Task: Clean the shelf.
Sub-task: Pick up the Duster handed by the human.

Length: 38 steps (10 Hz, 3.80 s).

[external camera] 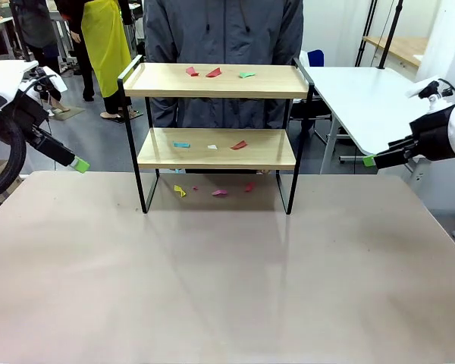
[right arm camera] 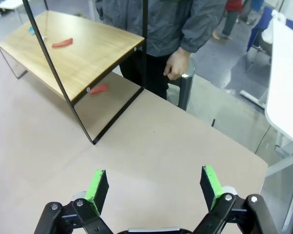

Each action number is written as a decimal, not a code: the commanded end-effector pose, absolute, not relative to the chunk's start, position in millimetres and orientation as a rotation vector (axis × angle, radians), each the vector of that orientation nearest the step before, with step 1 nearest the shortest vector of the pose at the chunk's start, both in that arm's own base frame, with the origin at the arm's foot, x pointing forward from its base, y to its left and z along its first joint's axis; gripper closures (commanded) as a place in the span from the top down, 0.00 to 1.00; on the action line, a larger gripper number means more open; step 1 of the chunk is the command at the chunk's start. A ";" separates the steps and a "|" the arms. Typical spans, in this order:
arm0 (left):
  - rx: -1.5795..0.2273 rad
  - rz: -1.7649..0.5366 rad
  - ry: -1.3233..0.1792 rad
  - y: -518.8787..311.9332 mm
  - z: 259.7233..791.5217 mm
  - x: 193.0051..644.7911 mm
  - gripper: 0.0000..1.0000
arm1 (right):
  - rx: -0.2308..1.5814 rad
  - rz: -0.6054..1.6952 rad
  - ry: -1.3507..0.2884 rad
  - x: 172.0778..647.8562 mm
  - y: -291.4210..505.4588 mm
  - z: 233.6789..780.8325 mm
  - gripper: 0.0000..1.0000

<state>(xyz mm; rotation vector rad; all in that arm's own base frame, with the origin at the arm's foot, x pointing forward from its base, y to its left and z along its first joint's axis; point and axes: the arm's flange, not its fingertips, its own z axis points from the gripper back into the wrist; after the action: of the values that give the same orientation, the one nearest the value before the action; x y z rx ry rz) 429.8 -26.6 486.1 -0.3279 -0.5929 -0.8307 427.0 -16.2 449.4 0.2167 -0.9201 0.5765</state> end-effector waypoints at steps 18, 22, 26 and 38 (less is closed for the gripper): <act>-0.853 -1.287 -1.090 178.5 435.6 496.5 1.00 | 0.805 0.846 -1.226 524.9 -222.5 404.0 1.00; -0.968 -1.332 -1.241 202.2 399.9 513.3 1.00 | 0.879 0.861 -1.301 546.0 -229.1 370.9 1.00; -1.030 -1.367 -1.285 215.9 390.5 520.4 1.00 | 0.864 0.842 -1.313 560.8 -231.4 367.5 1.00; -1.024 -1.324 -1.294 231.4 386.0 517.9 1.00 | 0.854 0.843 -1.311 558.1 -232.6 361.8 1.00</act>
<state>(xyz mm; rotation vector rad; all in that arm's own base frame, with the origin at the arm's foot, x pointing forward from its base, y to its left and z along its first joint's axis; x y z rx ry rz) 518.8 232.7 386.5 -1.0245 -1.2968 -1.3019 559.5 -234.1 354.5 0.8544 -1.3200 0.8517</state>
